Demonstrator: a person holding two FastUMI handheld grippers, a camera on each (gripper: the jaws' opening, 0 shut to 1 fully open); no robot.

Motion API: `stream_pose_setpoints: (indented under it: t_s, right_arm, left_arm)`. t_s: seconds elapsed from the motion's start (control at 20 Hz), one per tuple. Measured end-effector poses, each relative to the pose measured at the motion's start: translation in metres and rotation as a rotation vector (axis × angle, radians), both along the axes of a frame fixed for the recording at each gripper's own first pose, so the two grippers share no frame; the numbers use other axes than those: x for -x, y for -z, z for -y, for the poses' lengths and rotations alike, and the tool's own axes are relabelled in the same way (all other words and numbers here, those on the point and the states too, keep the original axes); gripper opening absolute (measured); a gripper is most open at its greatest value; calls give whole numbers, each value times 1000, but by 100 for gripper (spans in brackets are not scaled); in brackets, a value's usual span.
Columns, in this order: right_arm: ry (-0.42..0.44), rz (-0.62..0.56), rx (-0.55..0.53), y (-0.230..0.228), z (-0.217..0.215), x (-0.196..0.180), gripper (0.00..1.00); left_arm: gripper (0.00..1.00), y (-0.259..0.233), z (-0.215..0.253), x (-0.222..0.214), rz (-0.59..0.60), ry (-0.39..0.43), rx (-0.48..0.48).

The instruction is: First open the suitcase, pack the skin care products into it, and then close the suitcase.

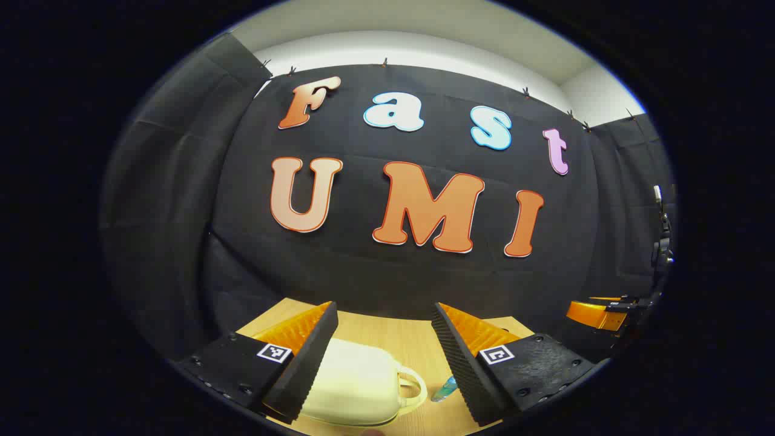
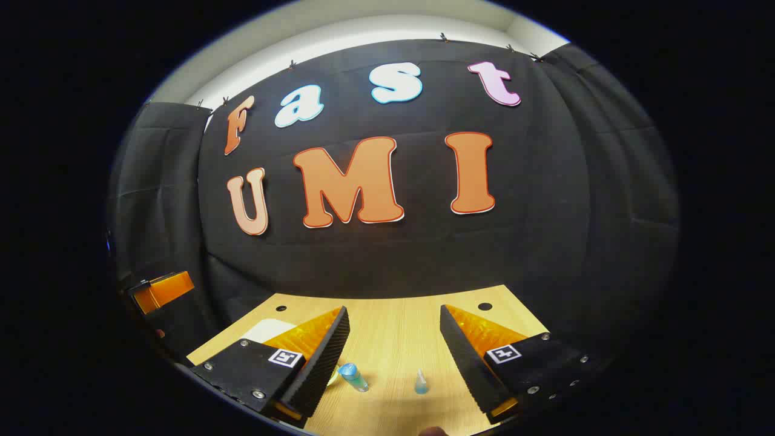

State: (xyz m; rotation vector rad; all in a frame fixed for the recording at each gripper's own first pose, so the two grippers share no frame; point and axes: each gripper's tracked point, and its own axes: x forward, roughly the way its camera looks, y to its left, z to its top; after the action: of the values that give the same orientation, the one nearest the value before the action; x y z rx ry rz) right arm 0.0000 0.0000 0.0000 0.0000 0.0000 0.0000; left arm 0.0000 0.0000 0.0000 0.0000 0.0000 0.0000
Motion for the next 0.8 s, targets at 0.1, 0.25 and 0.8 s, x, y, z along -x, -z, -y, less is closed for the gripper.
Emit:
stream_pose_setpoints:
  t_s: [0.1,0.25,0.8]
  right_arm:
    - [12,3,20,0,4,2,95]
    - [0,47,25,-11,1,4,95]
    - [-6,26,47,-6,-7,-2,95]
  left_arm:
    - [97,-1,6,-5,-2,6,4]
    - [96,0,14,-11,-14,11,-5]
    - [97,-1,32,-20,-9,58,-70]
